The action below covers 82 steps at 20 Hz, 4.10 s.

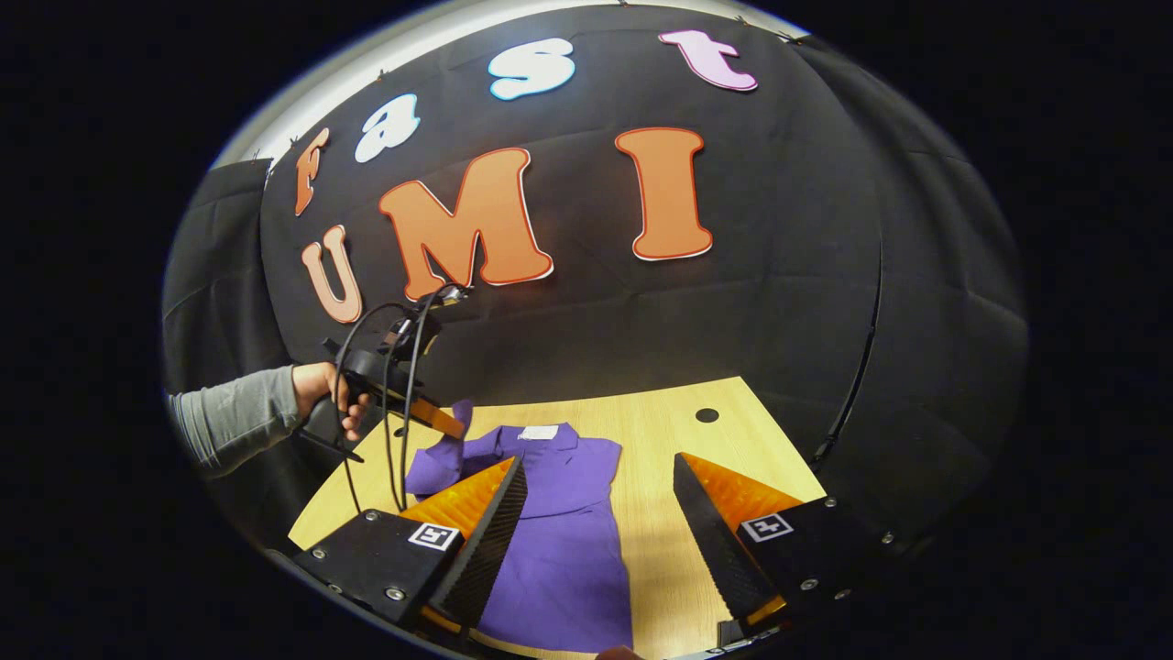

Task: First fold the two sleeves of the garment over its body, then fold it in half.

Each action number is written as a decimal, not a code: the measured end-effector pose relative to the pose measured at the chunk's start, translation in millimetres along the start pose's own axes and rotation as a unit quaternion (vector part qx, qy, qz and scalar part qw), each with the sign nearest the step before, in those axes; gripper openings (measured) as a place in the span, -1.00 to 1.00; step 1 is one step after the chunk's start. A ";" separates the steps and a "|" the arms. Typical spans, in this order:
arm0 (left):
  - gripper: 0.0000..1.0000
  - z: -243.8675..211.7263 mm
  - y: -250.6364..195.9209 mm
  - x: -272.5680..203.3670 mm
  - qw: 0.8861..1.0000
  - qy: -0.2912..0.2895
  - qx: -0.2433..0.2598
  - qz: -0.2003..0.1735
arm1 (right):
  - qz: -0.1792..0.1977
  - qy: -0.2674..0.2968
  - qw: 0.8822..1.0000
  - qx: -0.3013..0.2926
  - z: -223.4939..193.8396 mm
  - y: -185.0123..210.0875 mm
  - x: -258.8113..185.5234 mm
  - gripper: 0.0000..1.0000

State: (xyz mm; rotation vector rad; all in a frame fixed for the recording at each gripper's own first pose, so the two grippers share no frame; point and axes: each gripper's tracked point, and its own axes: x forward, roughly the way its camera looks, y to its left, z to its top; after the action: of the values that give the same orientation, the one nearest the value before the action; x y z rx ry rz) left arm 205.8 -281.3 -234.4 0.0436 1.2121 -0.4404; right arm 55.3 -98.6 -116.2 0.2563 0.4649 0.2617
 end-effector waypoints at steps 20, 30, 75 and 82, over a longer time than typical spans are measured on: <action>0.96 5.8 -63.8 -32.4 0.985 -0.155 0.066 -0.041 | -0.019 -0.020 0.999 -0.019 1.0 7.0 7.8 0.92; 0.95 -14.1 19.8 -130.1 0.928 -0.364 0.020 0.077 | -0.003 -0.052 0.997 -0.048 5.0 45.6 32.2 0.92; 0.94 -388.4 108.9 -33.4 0.987 0.011 -0.111 0.119 | -0.050 0.385 0.922 -0.014 -322.4 1.5 -10.5 0.93; 0.95 -446.6 102.7 -18.2 0.979 0.122 -0.134 0.094 | -0.066 0.451 0.890 -0.004 -359.3 -3.6 -29.7 0.93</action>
State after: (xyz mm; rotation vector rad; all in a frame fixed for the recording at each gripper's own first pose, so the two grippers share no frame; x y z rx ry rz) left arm -162.7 -63.7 -399.6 -0.0198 1.4847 -0.1050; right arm -138.7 -45.4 -415.4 0.0772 1.4022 0.2380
